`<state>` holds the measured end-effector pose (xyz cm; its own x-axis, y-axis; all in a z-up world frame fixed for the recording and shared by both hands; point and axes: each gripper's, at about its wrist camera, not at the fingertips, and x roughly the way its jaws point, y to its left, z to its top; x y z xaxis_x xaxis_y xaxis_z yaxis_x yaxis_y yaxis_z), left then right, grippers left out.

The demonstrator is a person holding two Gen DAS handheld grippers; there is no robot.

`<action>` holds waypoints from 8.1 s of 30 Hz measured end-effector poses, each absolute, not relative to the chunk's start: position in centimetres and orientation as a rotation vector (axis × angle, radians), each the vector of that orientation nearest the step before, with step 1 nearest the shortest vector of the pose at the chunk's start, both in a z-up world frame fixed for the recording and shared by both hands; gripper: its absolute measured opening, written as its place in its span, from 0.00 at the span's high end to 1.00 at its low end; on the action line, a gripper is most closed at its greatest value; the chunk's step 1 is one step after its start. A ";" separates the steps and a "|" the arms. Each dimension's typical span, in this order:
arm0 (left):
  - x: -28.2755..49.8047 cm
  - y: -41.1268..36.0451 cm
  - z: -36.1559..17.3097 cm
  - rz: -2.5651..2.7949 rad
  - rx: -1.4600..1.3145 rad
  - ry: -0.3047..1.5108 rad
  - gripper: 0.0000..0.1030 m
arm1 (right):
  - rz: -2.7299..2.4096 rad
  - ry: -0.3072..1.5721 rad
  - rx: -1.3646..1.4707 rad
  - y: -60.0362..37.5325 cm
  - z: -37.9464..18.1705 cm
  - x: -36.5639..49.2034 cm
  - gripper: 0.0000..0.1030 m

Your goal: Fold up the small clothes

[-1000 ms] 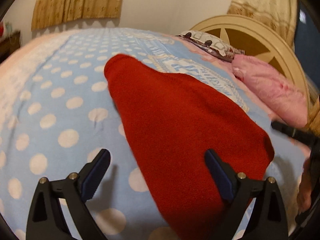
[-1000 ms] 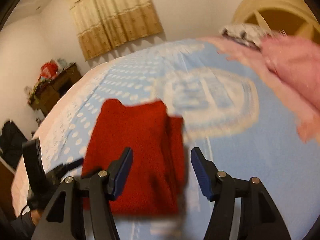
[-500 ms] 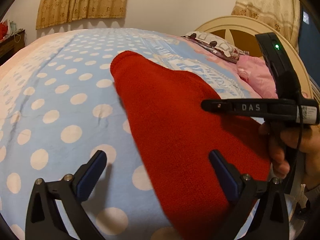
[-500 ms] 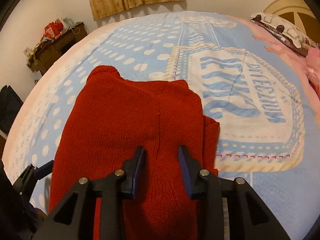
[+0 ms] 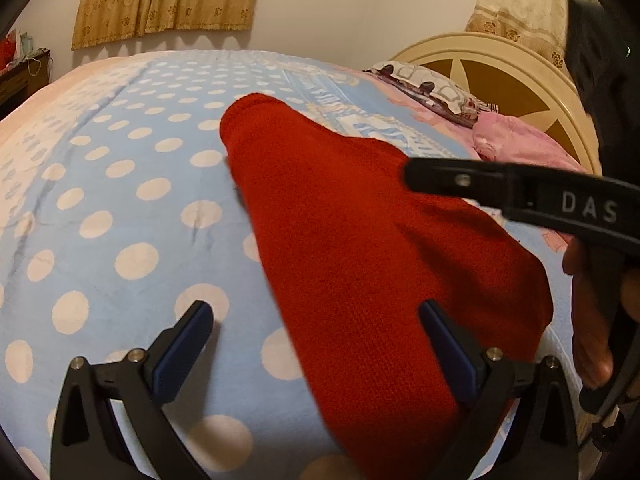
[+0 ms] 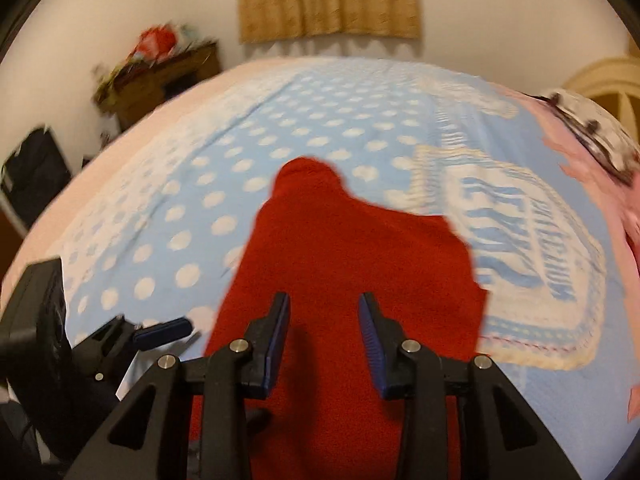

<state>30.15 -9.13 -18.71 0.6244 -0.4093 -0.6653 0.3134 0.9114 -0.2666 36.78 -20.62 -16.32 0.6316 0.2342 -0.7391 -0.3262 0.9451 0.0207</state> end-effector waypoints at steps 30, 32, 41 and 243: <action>30.4 -8.8 -19.1 -0.472 -0.183 0.821 0.00 | 0.119 0.952 0.191 -32.8 -20.4 44.8 0.93; 30.3 -9.0 -19.0 -0.471 -0.168 0.819 0.00 | 0.115 0.959 0.243 -33.9 -21.2 44.8 0.93; 30.2 -9.3 -18.9 -0.452 -0.143 0.812 0.00 | 0.185 0.880 0.325 -35.5 -18.5 42.1 0.57; 11.4 19.1 -16.4 0.039 -0.116 0.670 0.28 | 1.021 0.858 0.139 5.6 -19.4 25.9 0.65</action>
